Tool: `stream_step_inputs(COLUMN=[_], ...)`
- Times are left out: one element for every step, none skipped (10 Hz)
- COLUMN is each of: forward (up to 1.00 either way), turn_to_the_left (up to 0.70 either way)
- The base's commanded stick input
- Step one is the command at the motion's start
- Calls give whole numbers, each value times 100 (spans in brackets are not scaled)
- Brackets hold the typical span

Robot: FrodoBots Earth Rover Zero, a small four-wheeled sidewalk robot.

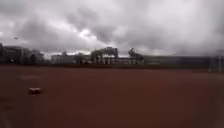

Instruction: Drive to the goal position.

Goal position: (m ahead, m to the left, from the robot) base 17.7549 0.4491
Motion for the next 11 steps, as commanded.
stream_step_inputs(forward=[70, 70, 70, 70, 70, 70, 70, 70, 70, 70, 70], turn_to_the_left=[0, 0, 0, 0, 0, 0, 0, 0, 0, 0, 0])
